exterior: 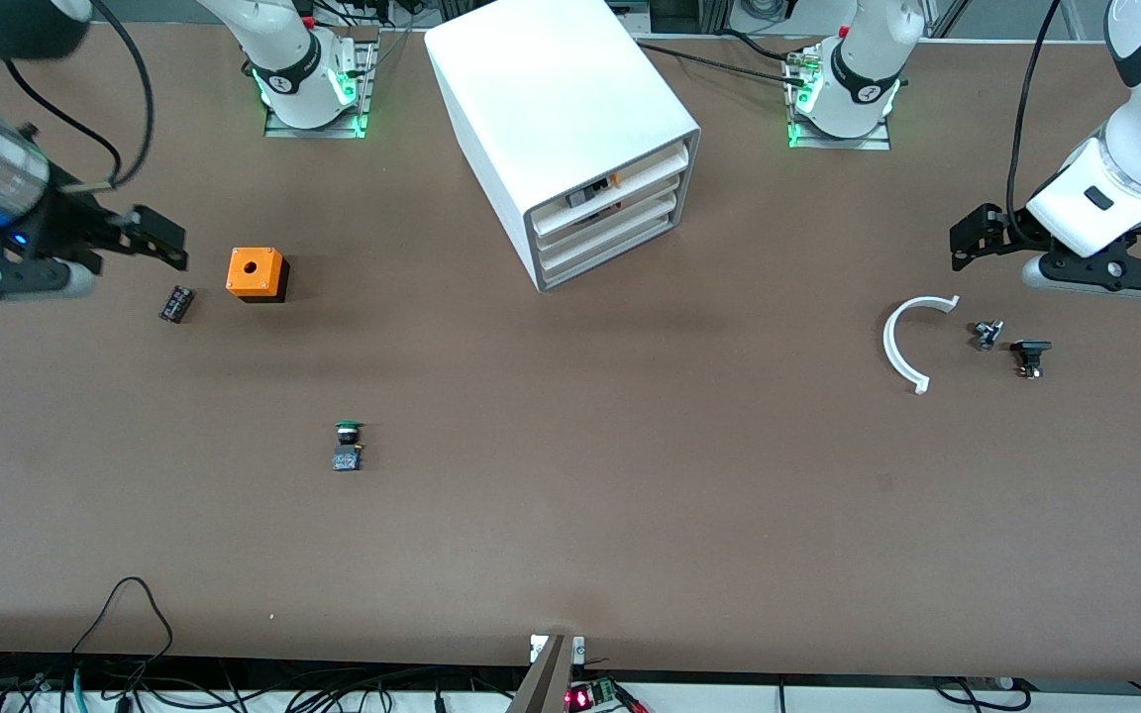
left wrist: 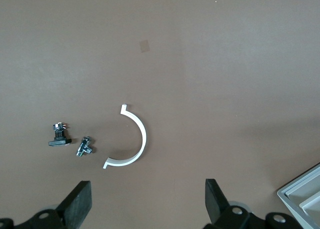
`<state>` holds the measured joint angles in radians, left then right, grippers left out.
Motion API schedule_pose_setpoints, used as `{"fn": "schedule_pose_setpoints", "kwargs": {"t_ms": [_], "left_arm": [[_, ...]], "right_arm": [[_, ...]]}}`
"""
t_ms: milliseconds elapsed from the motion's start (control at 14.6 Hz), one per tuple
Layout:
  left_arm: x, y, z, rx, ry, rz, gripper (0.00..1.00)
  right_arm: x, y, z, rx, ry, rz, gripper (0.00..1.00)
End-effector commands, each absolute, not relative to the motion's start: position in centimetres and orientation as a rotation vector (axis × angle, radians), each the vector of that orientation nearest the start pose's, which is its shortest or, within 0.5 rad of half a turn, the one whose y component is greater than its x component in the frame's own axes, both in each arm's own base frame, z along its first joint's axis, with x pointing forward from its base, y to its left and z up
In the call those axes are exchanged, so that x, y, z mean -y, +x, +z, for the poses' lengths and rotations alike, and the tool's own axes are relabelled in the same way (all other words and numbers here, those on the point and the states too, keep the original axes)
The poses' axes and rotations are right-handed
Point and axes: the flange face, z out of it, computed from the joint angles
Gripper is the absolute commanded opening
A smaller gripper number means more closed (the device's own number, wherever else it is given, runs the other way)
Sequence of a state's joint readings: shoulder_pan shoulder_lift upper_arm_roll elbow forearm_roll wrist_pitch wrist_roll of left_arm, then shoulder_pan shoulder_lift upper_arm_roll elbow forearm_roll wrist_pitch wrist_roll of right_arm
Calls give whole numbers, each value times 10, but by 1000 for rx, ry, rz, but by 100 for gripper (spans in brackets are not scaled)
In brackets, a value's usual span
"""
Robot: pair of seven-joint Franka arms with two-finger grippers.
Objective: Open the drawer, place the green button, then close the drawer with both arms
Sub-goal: 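Reach the right gripper down toward the green-capped push button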
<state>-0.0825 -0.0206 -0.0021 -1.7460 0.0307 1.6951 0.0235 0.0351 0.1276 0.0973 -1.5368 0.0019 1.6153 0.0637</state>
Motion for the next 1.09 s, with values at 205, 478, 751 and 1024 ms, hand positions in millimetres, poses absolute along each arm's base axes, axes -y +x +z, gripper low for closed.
{"fn": "schedule_pose_setpoints", "kwargs": {"t_ms": [205, 478, 751, 1024], "left_arm": [[44, 556, 569, -185, -3103, 34, 100], [44, 556, 569, -185, -3103, 34, 100], [44, 556, 569, -185, -3103, 37, 100], [45, 556, 569, -187, -3103, 37, 100]], "right_arm": [[-94, 639, 500, 155, -3091, 5, 100], [-114, 664, 443, 176, -3078, -32, 100], [-122, 685, 379, 189, -3065, -59, 100], [-133, 700, 319, 205, -3052, -124, 100]]}}
